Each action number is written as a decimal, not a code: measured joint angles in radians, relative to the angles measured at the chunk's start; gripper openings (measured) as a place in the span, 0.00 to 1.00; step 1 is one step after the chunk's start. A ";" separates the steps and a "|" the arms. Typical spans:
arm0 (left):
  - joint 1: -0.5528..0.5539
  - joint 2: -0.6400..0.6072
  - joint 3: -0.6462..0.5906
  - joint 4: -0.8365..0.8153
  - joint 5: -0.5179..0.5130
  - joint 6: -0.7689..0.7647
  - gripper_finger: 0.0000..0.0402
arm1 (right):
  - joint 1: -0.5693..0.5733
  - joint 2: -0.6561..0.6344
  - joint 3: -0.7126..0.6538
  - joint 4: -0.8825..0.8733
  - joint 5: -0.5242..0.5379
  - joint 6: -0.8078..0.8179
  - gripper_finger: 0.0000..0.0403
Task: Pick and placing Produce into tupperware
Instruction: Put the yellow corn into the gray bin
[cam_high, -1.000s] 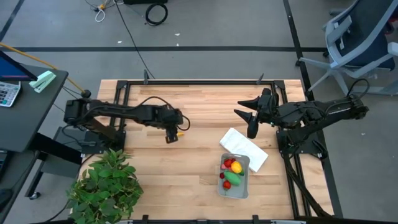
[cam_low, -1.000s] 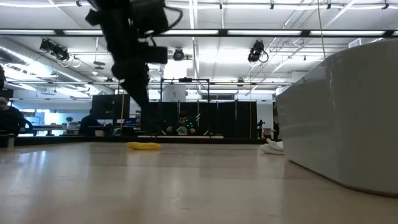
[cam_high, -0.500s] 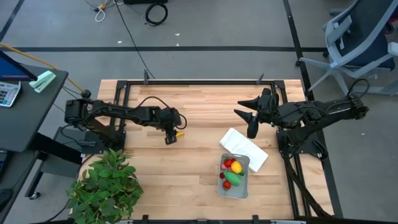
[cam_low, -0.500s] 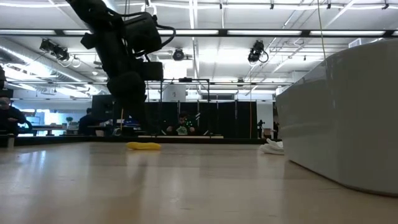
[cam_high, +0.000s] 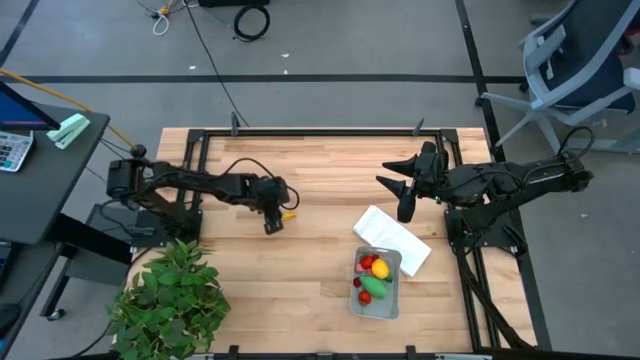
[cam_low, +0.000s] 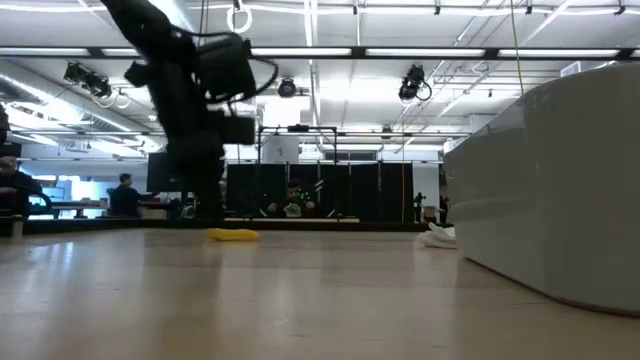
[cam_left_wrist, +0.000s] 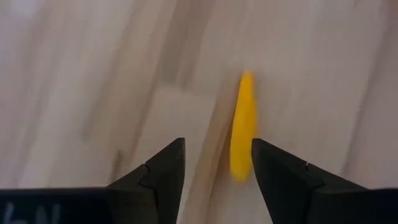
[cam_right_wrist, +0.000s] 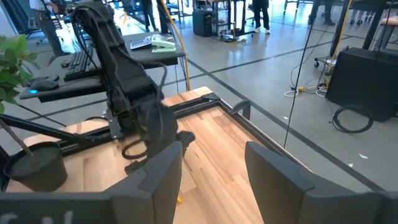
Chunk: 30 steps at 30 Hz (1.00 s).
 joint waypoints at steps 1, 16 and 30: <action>-0.001 0.012 -0.014 0.004 0.000 0.000 0.47 | 0.000 0.000 0.000 -0.001 0.000 0.000 0.46; 0.014 0.043 -0.048 0.118 0.000 0.012 0.46 | 0.000 0.000 0.000 0.000 0.000 0.000 0.46; -0.008 0.043 -0.048 0.141 0.000 0.585 0.47 | 0.000 0.000 0.000 0.000 0.000 0.000 0.46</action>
